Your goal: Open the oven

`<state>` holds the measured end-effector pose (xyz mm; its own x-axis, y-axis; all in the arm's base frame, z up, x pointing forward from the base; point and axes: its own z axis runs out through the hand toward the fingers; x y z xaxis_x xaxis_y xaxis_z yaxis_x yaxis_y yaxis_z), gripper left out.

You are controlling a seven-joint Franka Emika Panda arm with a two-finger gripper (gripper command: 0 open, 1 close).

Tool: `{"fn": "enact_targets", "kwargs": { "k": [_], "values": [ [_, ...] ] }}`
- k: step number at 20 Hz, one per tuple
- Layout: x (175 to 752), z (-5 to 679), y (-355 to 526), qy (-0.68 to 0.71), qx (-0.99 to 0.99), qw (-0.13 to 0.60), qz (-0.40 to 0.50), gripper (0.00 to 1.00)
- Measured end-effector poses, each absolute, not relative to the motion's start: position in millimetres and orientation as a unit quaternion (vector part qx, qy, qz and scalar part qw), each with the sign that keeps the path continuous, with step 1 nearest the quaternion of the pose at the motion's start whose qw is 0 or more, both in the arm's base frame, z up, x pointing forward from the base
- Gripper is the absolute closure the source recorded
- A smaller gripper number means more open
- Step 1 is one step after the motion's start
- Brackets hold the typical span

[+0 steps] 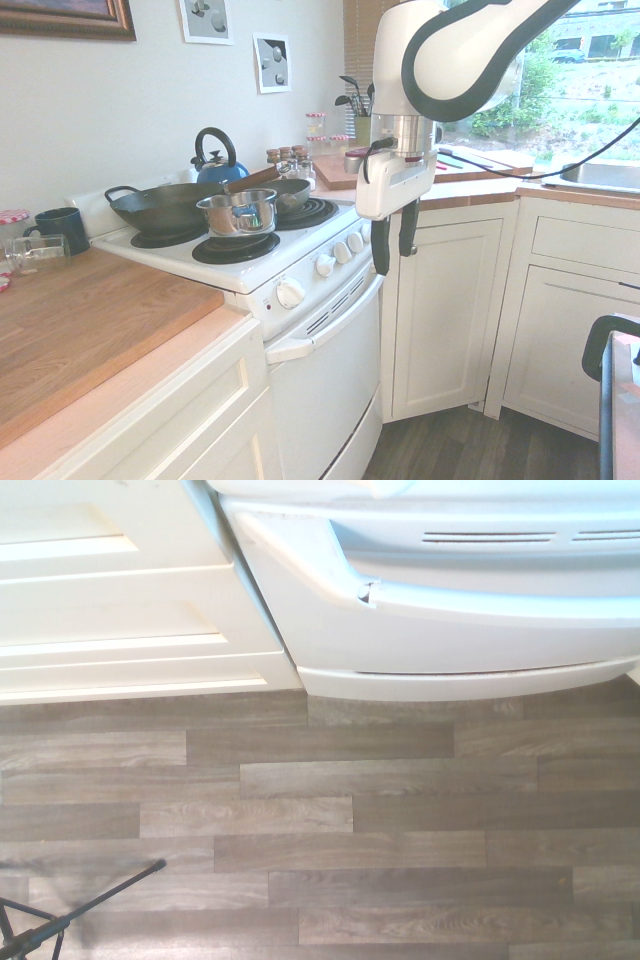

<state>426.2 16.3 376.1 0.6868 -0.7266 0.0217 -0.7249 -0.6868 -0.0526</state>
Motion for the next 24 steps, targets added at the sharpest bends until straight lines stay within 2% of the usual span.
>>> {"fn": "enact_targets", "kwargs": {
  "k": [5,10,16,24],
  "values": [
    [425.7,357.5,15.0,0.41,-0.912,0.021,-0.023,0.0],
    [449.3,302.3,-12.0,0.417,-0.907,0.013,-0.057,0.0],
    [498.3,248.5,-46.3,0.428,-0.901,0.006,-0.076,0.0],
    [567.7,221.1,-72.9,0.426,-0.9,0.029,-0.083,0.0]
  ]
}}
